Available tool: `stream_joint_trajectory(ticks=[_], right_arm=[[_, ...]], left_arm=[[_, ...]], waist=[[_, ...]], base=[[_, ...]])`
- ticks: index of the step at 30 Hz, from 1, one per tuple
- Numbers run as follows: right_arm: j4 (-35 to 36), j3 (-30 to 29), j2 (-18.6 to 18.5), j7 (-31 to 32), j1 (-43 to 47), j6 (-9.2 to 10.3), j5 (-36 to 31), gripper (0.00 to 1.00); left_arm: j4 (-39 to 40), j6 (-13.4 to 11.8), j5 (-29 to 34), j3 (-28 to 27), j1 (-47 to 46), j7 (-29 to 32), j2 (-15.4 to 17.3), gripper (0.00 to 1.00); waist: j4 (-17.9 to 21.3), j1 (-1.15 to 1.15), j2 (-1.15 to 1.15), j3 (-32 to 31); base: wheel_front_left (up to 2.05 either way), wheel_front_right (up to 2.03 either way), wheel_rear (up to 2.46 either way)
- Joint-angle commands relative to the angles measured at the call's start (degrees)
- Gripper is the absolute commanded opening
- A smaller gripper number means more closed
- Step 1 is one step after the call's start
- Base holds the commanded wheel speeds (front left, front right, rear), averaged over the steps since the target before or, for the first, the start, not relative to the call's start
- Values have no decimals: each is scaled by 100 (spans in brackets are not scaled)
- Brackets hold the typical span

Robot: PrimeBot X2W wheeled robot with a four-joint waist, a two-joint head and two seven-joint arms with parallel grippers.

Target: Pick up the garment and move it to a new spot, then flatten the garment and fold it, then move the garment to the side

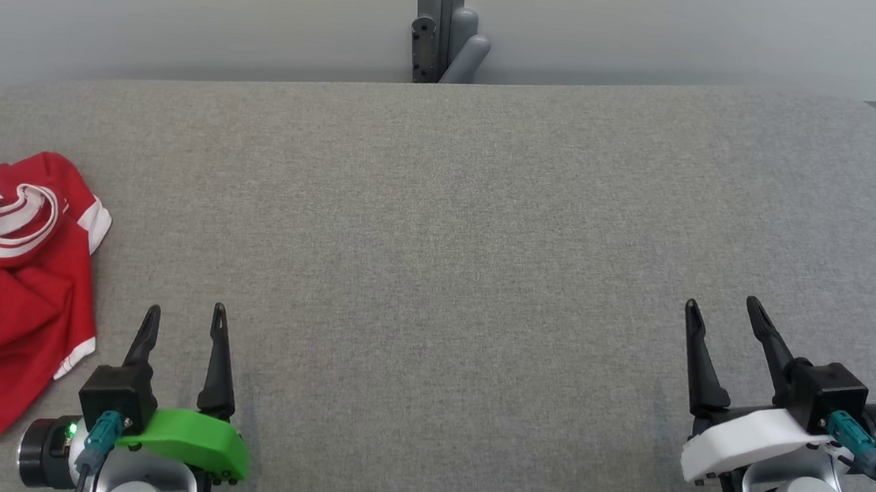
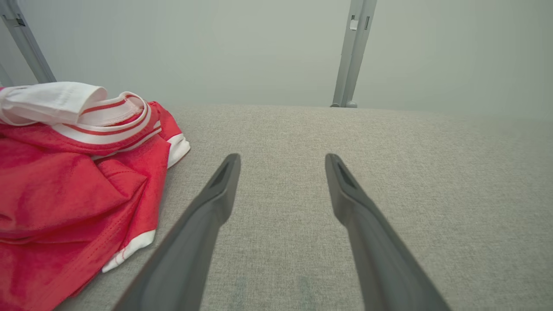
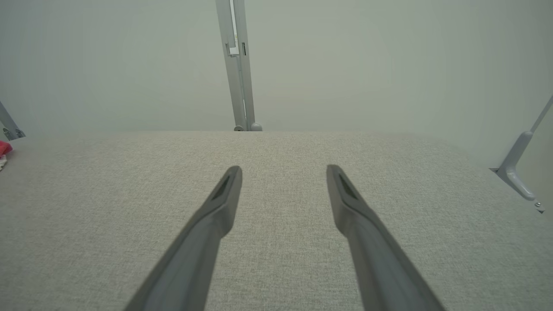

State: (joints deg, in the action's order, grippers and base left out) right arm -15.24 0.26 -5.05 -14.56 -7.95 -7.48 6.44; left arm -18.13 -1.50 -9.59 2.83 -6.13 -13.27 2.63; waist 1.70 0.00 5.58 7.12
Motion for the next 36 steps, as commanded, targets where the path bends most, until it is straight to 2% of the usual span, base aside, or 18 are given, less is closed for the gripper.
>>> stream_joint_trajectory(ticks=[1, 16, 27, 36], right_arm=[[9, -53, 9, -39, 15, -2, -154, 100], [2, -271, 171, -63, 45, -1, -888, 100], [29, -231, 179, -63, 67, -1, -794, 100], [147, -67, 139, -55, 65, -1, -736, 100]], left_arm=[[2, -18, 145, 11, 52, -51, 38, 100], [-48, -19, 554, -13, 88, -217, 42, 100], [-84, 23, 430, -95, 103, -190, 41, 100], [-141, -44, 402, -199, 97, -189, 41, 100]], waist=[[4, 0, 1, 4], [11, 0, 1, 24], [-34, 0, 1, 34], [-452, 0, 1, 50]], base=[[0, 0, 0], [0, 0, 0], [0, 0, 0], [0, 0, 0]])
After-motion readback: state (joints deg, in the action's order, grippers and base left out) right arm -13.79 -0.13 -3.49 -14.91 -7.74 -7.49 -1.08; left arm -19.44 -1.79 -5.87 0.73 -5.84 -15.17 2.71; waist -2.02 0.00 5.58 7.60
